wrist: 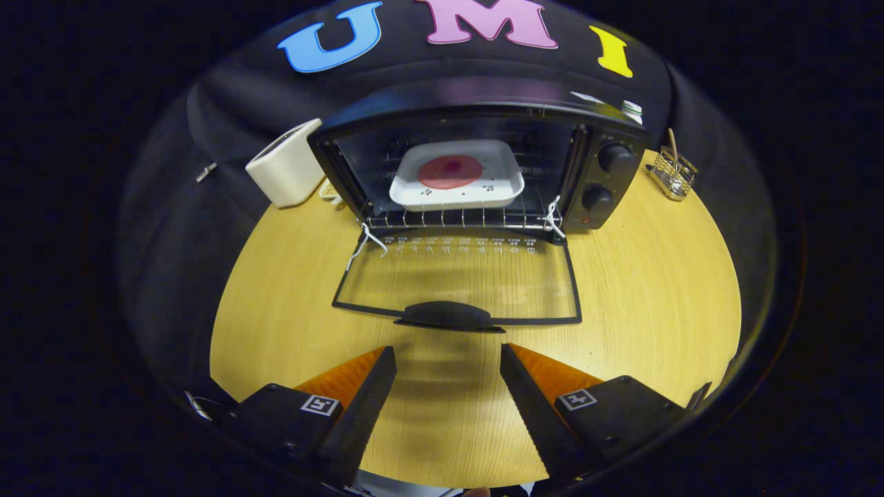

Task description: Open the toaster oven, put the food inside, and close the toaster oven door.

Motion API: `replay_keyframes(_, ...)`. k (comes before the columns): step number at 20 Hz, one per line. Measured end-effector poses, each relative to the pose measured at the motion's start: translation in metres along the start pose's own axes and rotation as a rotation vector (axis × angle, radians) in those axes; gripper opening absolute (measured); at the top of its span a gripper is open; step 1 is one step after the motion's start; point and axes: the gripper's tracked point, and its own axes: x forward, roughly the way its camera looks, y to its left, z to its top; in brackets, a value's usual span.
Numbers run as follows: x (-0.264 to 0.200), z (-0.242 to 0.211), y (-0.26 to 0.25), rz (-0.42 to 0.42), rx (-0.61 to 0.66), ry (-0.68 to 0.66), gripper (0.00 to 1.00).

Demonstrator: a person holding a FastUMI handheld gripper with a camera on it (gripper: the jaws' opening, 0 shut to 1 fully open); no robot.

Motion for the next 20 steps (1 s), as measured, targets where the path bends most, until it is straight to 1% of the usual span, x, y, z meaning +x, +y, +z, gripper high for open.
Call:
replay_keyframes(6, 0.030, -0.018, -0.006, -0.078, -0.031, 0.039, 0.99)
replay_keyframes(12, 0.054, -0.018, -0.011, -0.139, -0.003, 0.050, 0.99)
replay_keyframes(14, 0.061, -0.011, -0.013, -0.161, 0.001, 0.045, 0.99)
replay_keyframes(17, 0.064, -0.009, -0.014, -0.175, 0.037, 0.051, 0.99)
replay_keyframes(20, 0.065, -0.009, -0.014, -0.181, 0.044, 0.050, 0.99)
